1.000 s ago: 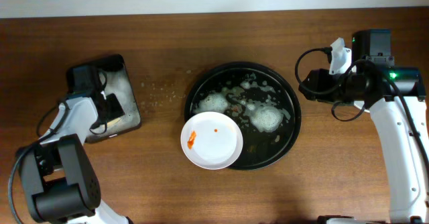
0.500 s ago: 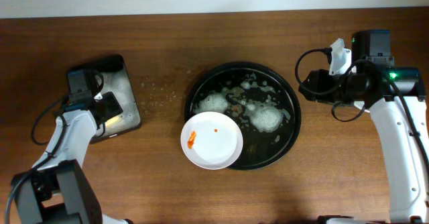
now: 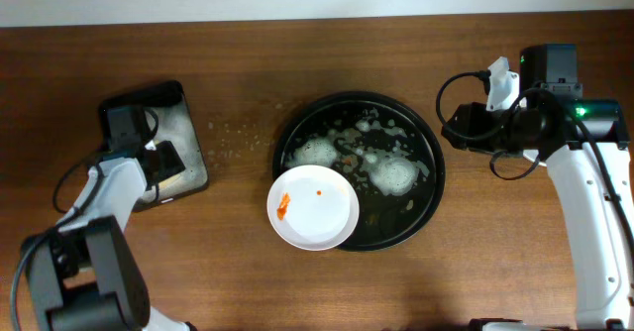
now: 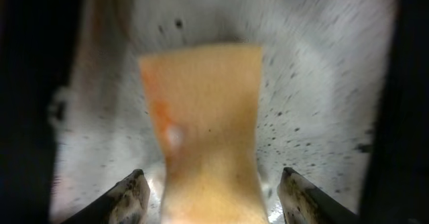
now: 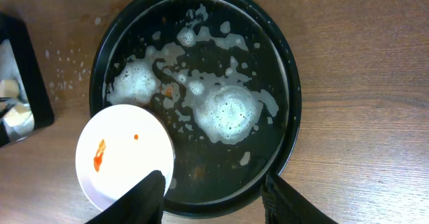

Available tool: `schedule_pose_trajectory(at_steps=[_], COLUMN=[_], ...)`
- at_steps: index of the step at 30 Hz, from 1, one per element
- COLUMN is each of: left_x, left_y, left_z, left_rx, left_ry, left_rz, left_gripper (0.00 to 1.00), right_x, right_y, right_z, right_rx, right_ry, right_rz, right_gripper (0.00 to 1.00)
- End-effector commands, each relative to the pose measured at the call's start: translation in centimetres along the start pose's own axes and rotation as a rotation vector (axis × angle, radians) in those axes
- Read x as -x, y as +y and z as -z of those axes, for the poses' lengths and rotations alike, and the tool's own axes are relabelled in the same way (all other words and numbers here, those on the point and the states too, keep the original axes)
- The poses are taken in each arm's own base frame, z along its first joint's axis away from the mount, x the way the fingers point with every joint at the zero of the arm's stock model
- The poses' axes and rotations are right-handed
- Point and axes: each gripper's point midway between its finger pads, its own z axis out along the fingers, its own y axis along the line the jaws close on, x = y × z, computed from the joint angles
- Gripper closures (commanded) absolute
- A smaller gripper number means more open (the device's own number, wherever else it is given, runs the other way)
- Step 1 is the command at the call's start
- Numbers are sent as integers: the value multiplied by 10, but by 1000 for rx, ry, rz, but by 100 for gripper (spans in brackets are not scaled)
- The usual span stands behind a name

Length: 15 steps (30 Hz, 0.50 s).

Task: Clean dirty plates on tray and stack at the side
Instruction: 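Move the sponge left into the soapy basin with the left gripper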

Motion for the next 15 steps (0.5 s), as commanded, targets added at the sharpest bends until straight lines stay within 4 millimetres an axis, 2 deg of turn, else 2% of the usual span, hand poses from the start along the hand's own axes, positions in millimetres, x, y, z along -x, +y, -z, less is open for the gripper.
schedule_pose_trajectory(at_steps=[1,7,10,13,14,15], left_x=[10,-1,1,1,1,1], left_y=[5,7,5,5,4,4], left_z=[11,-15,-20,-22,-22,-22], left_rx=[15,41,32,32,31,31], left_ry=[-43,3,-5,-3,-4,-3], left_rz=[3,-3,-2,-2,-2,-2], left_gripper=[41,44,60,93,100,100], right_x=[0,0,0,0,0,0], right_y=[1,1,1,1,1,1], right_z=[2,2,2,2,2,2], right_rx=[-8,-8,-8,-8,-8,-8], right_ry=[-7,-7,-7,-7,-7,-7], right_rz=[15,15,15,15,15,15], right_gripper=[51,51,51,51,51,51])
